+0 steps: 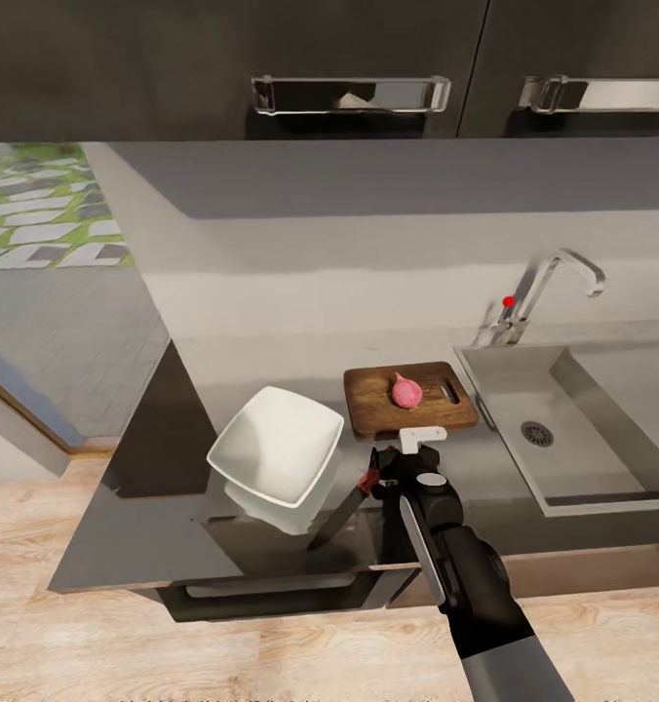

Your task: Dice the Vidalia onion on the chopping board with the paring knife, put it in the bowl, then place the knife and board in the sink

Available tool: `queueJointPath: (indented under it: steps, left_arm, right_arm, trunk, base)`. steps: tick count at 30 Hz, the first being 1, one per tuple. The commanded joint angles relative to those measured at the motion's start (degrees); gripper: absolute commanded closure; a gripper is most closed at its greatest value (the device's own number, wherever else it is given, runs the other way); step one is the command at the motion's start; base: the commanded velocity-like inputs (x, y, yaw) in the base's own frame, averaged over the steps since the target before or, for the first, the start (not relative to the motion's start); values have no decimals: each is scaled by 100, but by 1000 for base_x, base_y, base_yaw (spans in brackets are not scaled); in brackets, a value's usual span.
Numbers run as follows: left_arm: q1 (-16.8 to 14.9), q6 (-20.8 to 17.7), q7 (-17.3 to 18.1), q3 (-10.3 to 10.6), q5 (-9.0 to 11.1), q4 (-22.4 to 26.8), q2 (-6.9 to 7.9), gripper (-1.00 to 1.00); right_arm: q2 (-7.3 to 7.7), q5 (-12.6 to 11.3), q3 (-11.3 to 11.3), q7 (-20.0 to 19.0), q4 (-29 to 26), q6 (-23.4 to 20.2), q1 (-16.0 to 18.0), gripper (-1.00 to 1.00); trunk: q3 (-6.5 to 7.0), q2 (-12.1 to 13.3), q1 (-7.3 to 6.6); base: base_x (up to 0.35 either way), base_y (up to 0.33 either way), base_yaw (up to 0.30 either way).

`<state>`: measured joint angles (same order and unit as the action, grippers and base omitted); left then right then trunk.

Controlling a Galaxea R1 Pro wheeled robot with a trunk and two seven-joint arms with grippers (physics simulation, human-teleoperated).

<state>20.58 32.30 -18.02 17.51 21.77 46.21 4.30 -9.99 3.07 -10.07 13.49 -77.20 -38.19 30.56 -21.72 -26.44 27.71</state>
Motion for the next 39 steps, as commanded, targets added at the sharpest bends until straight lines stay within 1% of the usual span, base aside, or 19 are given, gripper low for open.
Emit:
queueJointPath:
  steps: [1, 6, 16, 31, 39]
  left_arm:
    - [-1, 13, -55, 36, 20, 11, 9, -100]
    - [-1, 13, -53, 38, 20, 11, 9, -100]
    - [-1, 13, -53, 38, 20, 11, 9, -100]
    - [-1, 13, -55, 35, 20, 11, 9, -100]
    - [-1, 13, -53, 40, 20, 11, 9, -100]
  right_arm:
    - [0, 61, -4, 5, 3, -66, 2, -100]
    - [0, 62, -4, 5, 3, -66, 2, -100]
    - [0, 62, 1, 13, 3, -66, 2, -100]
    - [0, 62, -1, 22, 3, -66, 3, -100]
    - [0, 62, -1, 22, 3, -66, 4, -100]
  trunk:
    - [-18, -7, 4]
    - [-48, -7, 4]
    - [-55, -7, 4]
    - [-55, -7, 4]
    - [-55, -7, 4]
  base:
    - [0, 0, 0]
    - [0, 0, 0]
    - [0, -27, 0]
    - [0, -279, 0]
    - [0, -64, 0]
